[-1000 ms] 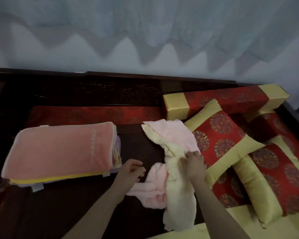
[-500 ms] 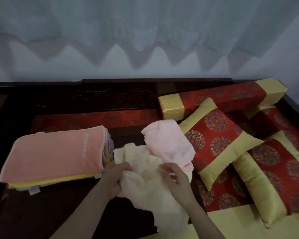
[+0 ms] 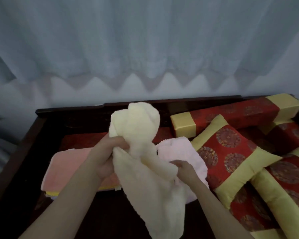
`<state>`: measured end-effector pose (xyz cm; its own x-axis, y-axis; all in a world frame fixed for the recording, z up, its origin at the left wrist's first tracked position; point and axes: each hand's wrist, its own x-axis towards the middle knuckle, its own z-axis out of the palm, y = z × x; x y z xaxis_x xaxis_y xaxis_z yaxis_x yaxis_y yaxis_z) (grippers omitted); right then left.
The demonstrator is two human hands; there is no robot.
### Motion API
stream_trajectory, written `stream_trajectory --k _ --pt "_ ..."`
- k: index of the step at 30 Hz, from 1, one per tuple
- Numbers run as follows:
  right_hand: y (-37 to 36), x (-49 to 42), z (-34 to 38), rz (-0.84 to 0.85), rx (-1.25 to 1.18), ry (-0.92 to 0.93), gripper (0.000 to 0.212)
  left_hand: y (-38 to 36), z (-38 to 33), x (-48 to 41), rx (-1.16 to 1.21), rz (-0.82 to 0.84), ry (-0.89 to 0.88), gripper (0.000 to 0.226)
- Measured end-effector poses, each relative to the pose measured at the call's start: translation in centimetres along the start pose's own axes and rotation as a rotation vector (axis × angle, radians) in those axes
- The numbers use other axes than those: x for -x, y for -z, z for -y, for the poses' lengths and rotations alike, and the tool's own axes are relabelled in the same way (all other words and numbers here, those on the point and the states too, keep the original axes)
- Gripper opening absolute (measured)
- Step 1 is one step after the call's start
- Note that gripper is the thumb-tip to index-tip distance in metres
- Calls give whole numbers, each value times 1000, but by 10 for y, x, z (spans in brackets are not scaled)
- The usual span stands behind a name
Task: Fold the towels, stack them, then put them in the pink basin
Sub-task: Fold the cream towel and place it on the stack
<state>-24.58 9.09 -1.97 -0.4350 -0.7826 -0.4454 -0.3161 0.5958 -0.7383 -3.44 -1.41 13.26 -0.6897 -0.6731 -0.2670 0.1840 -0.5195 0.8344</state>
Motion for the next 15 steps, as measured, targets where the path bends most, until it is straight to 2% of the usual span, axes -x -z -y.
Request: stream_trajectory --k 2,5,7,8,9,10,11,13,15 --pt "13 28 48 88 -407 17 22 -11 -22 4 7 64 -58 47" --pt "27 51 80 324 -763 42 27 -15 -43 -1 12 38 -98 43" --pt "31 66 99 414 -823 35 45 -8 -50 -8 30 -46 -87 39" --pt "27 71 105 392 -862 75 47 -3 -52 -12 57 -89 -81 37" --pt "27 71 104 456 -905 141 45 4 -52 -17 83 -137 -75 35" --pt "23 76 110 458 -838 117 73 12 -51 -21 98 -179 -61 31" --pt "19 69 107 521 -940 150 8 22 -47 -25 85 -231 -35 26" --pt "17 70 113 421 -1016 109 16 42 -33 -32 23 -328 42 28" --pt "18 69 118 375 -1057 81 27 61 -12 -35 -113 -447 122 45"
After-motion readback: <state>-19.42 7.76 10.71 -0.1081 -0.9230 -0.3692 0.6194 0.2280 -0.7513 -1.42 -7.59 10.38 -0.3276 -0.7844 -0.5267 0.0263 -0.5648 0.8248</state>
